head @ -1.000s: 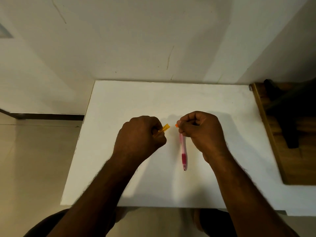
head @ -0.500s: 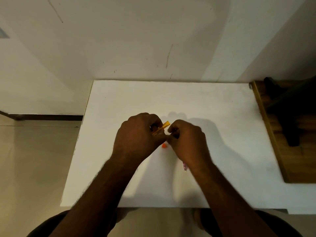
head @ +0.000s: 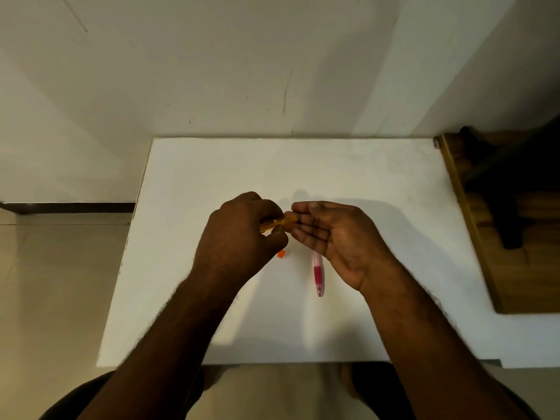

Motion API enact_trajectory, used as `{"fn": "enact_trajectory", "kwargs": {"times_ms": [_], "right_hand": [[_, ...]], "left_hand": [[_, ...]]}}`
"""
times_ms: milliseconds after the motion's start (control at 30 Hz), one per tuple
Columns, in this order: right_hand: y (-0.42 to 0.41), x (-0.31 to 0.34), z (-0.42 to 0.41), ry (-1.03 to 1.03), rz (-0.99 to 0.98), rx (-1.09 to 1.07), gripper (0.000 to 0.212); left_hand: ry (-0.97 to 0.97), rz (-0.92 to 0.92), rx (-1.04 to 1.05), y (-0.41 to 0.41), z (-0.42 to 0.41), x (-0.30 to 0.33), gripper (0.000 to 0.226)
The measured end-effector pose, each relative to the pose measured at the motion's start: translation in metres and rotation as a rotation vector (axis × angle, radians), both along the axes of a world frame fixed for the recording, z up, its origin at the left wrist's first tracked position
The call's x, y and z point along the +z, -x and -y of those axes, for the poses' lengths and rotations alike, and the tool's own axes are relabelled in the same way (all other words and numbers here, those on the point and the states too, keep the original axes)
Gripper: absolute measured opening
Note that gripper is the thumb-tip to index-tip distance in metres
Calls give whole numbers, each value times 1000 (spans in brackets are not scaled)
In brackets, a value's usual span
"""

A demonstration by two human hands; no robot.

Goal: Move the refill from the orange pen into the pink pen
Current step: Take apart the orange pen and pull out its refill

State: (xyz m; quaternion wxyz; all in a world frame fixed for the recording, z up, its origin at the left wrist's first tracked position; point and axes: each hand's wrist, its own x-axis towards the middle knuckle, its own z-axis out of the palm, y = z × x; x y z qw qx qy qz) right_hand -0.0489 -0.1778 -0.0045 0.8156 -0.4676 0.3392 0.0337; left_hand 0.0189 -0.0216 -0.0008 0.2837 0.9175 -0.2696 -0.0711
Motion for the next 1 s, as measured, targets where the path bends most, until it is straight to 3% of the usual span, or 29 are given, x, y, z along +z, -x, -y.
{"fn": "enact_trajectory", "kwargs": {"times_ms": [1000], "right_hand": [[-1, 0, 0, -13, -10, 4, 25]], "left_hand": [[24, -14, 24, -4, -2, -2, 17]]}}
